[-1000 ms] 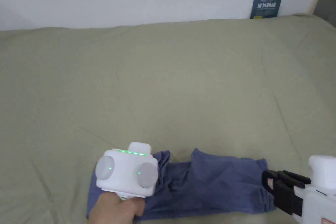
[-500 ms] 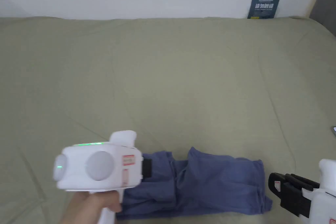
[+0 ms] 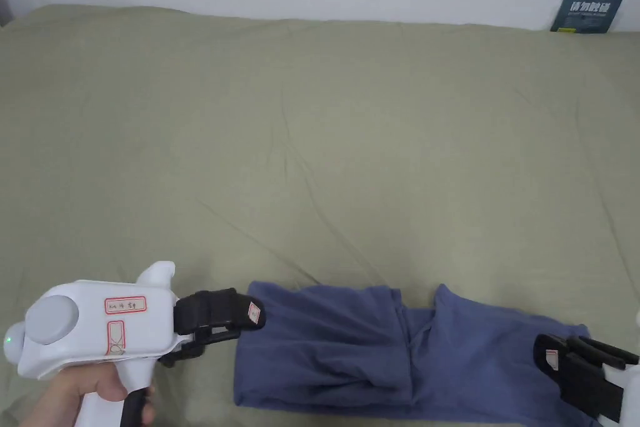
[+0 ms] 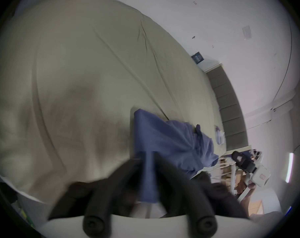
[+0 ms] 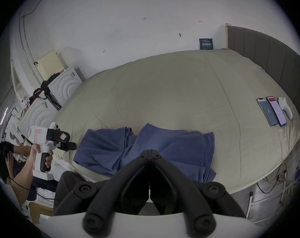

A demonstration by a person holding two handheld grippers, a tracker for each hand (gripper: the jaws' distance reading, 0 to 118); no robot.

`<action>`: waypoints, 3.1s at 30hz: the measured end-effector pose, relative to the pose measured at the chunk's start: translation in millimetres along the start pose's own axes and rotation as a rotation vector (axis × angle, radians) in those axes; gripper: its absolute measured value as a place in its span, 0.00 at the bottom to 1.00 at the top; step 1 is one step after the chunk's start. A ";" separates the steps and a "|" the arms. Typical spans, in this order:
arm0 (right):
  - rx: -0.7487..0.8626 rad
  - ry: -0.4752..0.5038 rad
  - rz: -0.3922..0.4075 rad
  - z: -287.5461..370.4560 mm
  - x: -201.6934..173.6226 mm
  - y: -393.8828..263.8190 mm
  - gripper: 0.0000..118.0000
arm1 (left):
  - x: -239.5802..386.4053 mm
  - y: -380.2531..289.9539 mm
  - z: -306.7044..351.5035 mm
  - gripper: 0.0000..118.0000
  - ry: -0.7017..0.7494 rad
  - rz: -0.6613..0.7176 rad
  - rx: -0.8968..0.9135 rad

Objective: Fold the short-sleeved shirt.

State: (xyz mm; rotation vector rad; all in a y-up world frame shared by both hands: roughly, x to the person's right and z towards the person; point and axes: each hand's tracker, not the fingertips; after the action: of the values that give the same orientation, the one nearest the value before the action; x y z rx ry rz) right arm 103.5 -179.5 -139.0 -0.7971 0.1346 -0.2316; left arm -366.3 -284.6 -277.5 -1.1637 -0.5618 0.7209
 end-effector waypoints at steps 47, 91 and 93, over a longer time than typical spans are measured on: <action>0.077 -0.033 0.042 37.3 41.0 -3.4 0.00 | 223.6 -3.4 -51.0 0.06 0.583 -0.464 -0.067; -0.052 0.049 0.028 -14.7 13.4 7.3 0.00 | 131.7 -10.6 -62.0 0.04 0.112 -0.200 0.002; -0.085 0.108 0.037 -39.3 1.1 12.5 0.00 | 114.9 -5.1 -31.9 0.04 0.179 -0.197 0.051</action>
State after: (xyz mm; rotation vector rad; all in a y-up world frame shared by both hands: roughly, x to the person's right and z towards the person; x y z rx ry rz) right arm 98.4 -198.4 -175.2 -0.8663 0.2617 -0.2352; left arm -267.0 -218.4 -279.0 -1.0951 -0.4963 0.4551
